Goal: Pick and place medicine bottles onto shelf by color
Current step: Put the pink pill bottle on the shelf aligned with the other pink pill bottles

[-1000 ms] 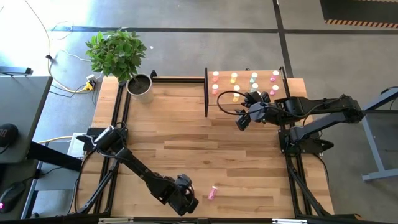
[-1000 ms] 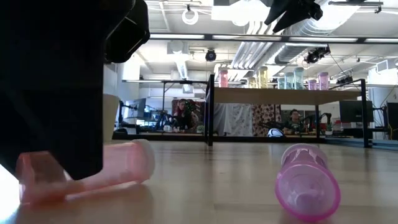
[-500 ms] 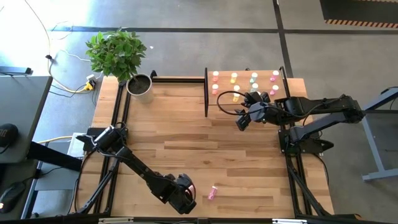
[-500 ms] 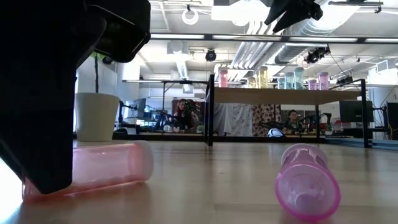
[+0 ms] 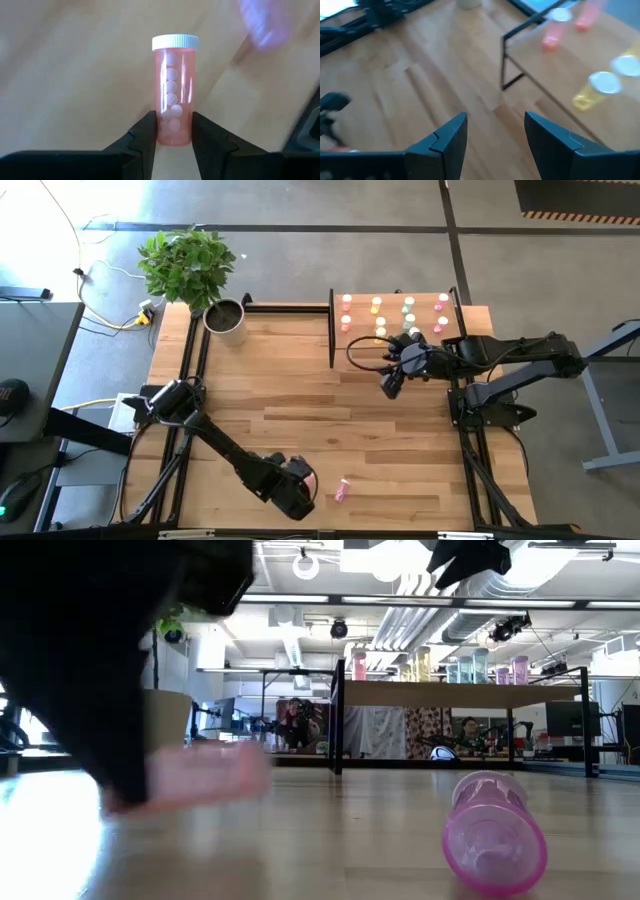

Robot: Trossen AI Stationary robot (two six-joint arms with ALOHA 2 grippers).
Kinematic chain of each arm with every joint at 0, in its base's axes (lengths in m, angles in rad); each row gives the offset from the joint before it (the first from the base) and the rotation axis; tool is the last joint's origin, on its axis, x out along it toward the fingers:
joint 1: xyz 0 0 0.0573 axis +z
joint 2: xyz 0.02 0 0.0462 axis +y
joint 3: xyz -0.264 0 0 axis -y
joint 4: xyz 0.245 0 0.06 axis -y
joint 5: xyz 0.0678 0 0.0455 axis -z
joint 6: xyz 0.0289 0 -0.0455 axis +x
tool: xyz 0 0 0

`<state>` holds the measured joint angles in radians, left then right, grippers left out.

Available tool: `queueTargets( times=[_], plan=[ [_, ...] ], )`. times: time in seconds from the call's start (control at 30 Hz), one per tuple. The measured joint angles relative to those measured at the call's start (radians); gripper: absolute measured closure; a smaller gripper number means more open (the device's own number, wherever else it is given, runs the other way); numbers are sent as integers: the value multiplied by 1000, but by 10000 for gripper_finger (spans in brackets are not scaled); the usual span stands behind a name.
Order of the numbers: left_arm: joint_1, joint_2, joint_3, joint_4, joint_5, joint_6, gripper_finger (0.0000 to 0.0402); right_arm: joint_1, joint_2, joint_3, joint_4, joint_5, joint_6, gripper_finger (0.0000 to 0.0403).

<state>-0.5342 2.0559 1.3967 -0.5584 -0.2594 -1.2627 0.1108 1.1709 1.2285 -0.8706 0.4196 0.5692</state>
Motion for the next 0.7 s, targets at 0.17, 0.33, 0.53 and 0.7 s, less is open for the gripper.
queueTargets(
  times=[0.17, 0.33, 0.53, 0.7],
  plan=[
    [42, -58, 4, 0, -43, 72, 303, 0, 0, 0, 62, -104, -50, 214],
    [86, -133, 5, -5, -92, 160, 301, 0, -6, 0, 151, -212, -114, 214],
    [155, -240, 5, -3, -190, 305, 301, 0, -32, 0, 244, -238, -171, 214],
    [228, -332, 7, 23, -253, 472, 301, 0, -40, 0, 327, -233, -218, 214]
  ],
)
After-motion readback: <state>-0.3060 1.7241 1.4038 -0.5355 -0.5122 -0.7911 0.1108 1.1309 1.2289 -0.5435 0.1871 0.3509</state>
